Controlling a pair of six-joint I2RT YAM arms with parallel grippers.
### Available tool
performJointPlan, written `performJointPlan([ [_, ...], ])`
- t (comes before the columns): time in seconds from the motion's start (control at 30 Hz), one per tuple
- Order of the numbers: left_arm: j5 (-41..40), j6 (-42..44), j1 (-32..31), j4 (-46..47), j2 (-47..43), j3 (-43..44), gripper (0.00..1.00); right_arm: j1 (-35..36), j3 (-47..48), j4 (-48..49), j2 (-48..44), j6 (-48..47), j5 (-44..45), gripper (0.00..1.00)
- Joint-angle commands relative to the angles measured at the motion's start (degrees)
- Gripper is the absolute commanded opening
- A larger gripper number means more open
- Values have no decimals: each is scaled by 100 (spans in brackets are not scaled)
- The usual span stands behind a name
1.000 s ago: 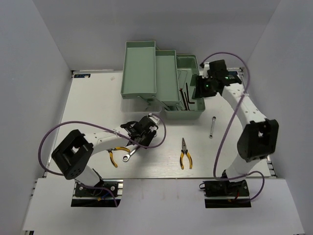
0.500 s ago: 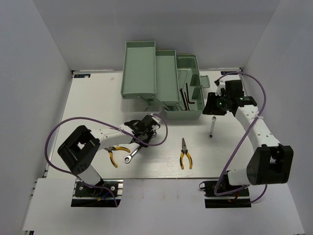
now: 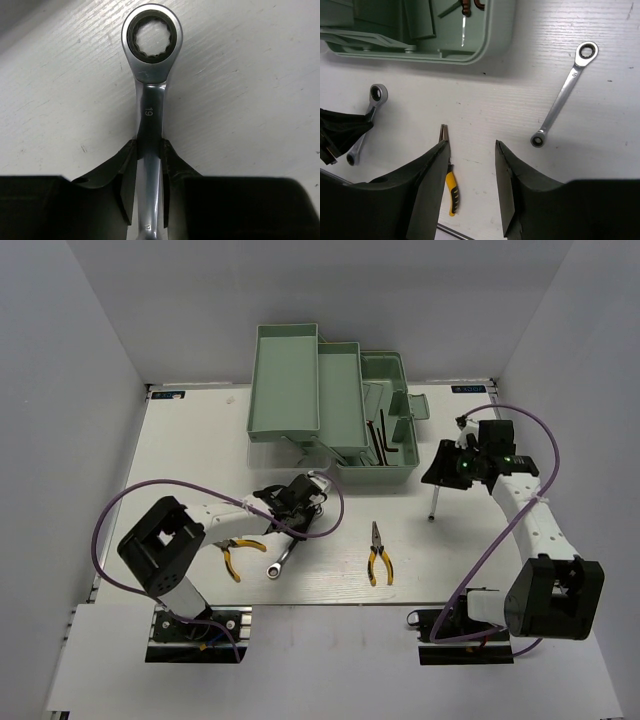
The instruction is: Sort the tools into containers
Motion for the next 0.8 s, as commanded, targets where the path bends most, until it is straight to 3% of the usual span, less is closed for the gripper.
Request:
performJointPlan([
  [0.0, 692, -244, -155, -128, 354, -410, 0, -166, -142, 203, -211, 115, -267, 48],
  [0.3, 640, -182, -209, -611, -656, 204, 0, -350, -371, 309, -343, 124, -425, 49],
  [0.77, 569, -60, -376, -1103, -1333, 969, 0, -438, -467, 352, -299, 150, -566, 49],
])
